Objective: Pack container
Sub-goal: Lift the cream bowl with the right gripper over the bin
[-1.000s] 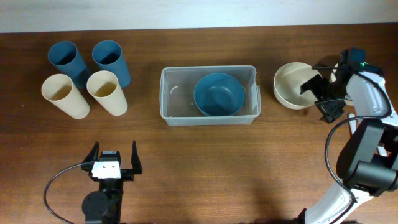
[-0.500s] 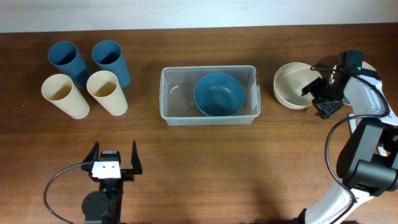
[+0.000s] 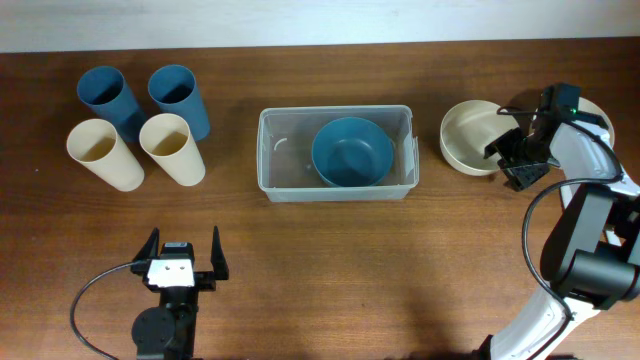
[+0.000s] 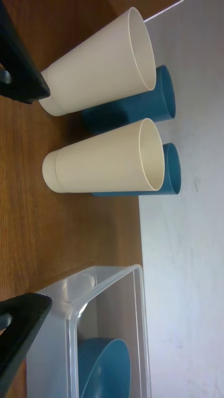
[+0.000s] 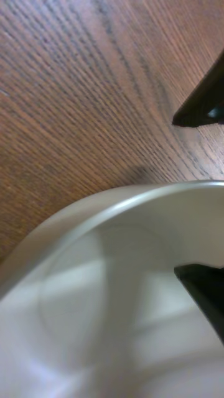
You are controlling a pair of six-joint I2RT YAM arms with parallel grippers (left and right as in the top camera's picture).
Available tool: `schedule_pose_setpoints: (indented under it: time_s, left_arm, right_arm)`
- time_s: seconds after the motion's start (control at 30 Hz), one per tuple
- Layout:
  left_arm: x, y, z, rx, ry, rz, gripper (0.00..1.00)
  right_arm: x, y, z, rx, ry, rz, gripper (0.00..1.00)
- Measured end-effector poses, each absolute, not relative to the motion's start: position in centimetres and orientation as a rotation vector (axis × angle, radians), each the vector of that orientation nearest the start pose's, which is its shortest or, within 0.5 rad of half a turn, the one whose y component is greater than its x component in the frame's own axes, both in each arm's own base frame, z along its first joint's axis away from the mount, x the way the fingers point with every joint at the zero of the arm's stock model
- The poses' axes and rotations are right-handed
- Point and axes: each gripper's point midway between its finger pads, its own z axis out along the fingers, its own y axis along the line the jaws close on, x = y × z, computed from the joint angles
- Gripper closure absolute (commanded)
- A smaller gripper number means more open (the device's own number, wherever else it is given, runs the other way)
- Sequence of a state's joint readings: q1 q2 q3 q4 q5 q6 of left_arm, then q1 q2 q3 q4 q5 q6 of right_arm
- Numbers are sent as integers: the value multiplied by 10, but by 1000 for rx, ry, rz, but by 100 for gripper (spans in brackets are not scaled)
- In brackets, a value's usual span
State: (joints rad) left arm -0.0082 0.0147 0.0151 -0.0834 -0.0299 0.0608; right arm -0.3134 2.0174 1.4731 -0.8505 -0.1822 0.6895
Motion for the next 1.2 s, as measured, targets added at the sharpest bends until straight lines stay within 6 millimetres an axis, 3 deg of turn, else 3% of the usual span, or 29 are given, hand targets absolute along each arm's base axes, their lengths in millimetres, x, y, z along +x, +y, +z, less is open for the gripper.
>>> schedule_pose_setpoints:
  time_s: [0.07,0.23,0.6,0.7,0.87,1.1,1.2]
  left_arm:
    - [246,3,157,35,1654,65,0]
    - [246,3,157,34,1654,65,0]
    - [246,3,157,35,1654,65,0]
    - [246,3,157,35,1654,65,0]
    - [246,3,157,35,1654,65,1]
    - [246,3,157,34,1653,65,0]
    - [246,3,157,35,1654,65,1]
  right_arm:
    - [406,-99,36,1420,2632,317,59]
    - [406,-99,36,1423,2630,318,96]
    - [409,-90,38,1417,2632,401,96]
    - [417,-89,47,1402,2616,439,96]
    - [449,-96,90,1326,2531,480,96]
    - [486,-102,202,1153,2396,504,96]
    - [485,-88,237,1072,2402,505,96]
